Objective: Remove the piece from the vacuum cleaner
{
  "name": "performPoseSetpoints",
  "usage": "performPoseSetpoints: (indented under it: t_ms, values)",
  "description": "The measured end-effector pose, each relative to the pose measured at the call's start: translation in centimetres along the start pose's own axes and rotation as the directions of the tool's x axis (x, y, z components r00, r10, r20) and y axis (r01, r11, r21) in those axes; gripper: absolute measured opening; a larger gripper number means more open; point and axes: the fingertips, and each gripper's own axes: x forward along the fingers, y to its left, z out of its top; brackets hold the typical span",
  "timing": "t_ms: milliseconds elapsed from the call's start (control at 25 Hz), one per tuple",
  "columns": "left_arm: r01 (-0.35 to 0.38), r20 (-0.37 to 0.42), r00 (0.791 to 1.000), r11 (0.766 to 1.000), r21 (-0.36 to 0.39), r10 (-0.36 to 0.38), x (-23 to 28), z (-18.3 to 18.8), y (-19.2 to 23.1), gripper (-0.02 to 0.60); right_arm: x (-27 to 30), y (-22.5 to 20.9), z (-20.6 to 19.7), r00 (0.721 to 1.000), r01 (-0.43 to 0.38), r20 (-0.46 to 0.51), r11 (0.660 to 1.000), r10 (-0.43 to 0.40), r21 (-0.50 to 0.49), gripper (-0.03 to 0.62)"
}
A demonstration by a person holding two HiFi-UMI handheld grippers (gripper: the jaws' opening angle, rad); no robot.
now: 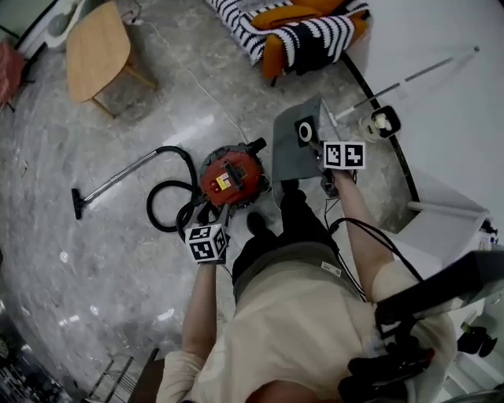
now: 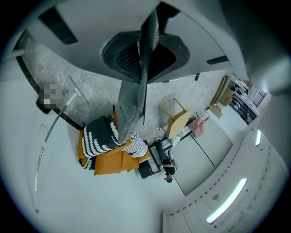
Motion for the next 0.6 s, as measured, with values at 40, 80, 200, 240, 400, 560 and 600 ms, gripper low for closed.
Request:
performPoseSetpoints:
  t_ms: [40, 80, 200, 240, 400, 560, 600]
  values:
    - [0.016, 0.009, 1.0, 1.0, 0.02, -0.016, 0.1, 0.6, -0.5, 0.218, -0.9, 0.0, 0.5, 1.0, -0.008, 0.025, 1.0, 0.007, 0.025, 0.023]
    - [0.03, 0.019, 0.999, 0.999, 0.035, -0.031, 0.0, 1.1, -1.0, 0.218, -1.7, -0.1, 0.8, 0.999, -0.017, 0.047, 0.999, 0.015, 0.049, 0.023]
    - [0.053, 0.055, 0.997, 0.997, 0.061, -0.057, -1.1, 2.3, -2.0, 0.218, -4.1, 0.1, 1.6, 0.995, -0.044, 0.094, 0.995, 0.035, 0.091, 0.023]
    - [0.059, 0.061, 0.996, 0.996, 0.071, -0.063, -1.3, 2.6, -2.2, 0.218, -4.9, 0.1, 1.8, 0.994, -0.045, 0.104, 0.995, 0.035, 0.093, 0.023]
    - [0.081, 0.062, 0.994, 0.991, 0.106, -0.087, -1.7, 3.5, -2.7, 0.215, -7.3, 0.2, 2.1, 0.992, -0.022, 0.123, 0.998, 0.014, 0.059, 0.023]
    - [0.091, 0.072, 0.992, 0.99, 0.112, -0.099, -1.9, 3.5, -2.9, 0.209, -8.8, 0.2, 1.7, 0.992, 0.002, 0.124, 1.0, -0.004, 0.019, 0.023]
    - [0.091, 0.073, 0.992, 0.989, 0.113, -0.099, -2.0, 3.5, -2.9, 0.206, -9.1, 0.1, 1.4, 0.992, 0.007, 0.122, 1.0, -0.009, 0.015, 0.023]
